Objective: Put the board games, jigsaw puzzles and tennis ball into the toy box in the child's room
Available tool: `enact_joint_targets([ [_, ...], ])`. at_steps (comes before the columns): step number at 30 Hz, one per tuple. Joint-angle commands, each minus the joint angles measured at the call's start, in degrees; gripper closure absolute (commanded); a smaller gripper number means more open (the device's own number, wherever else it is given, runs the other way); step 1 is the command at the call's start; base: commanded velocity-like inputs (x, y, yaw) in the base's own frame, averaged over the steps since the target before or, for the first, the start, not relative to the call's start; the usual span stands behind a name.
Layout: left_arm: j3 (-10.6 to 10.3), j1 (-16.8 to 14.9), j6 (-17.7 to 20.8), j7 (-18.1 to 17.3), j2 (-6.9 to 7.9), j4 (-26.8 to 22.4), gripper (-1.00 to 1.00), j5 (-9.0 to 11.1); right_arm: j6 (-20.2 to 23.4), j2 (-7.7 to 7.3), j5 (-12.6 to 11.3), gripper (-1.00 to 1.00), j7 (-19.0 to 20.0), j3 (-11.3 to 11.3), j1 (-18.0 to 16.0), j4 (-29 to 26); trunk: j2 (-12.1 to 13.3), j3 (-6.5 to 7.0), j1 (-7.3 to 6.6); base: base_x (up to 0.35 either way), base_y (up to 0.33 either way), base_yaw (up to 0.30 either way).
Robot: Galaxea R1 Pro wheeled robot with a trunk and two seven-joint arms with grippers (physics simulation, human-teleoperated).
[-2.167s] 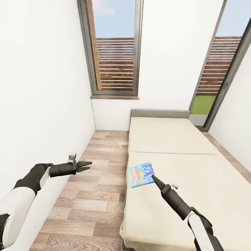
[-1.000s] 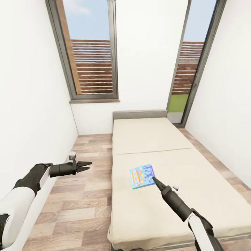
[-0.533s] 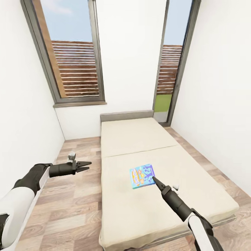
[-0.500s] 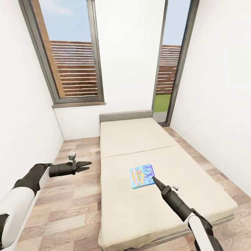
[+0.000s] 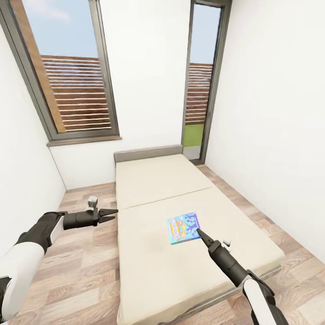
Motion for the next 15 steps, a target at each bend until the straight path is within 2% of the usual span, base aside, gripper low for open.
enact_joint_targets([
  [1, 0.04, -0.03, 0.6, -0.17, 0.02, -0.01, -1.0, 0.06, 0.5, 0.06, -0.4, 1.0, 0.1, -0.13, -0.06, 0.0, 0.33, 0.16, -0.2, 0.0, 0.0, -0.219],
  [15, 0.01, -0.03, 0.59, -0.15, 0.03, -0.01, -1.0, 0.06, 0.5, -0.18, -0.37, 1.0, 0.17, -0.22, -0.06, 0.0, 5.95, 3.66, -3.28, 0.0, 0.0, -0.218],
])
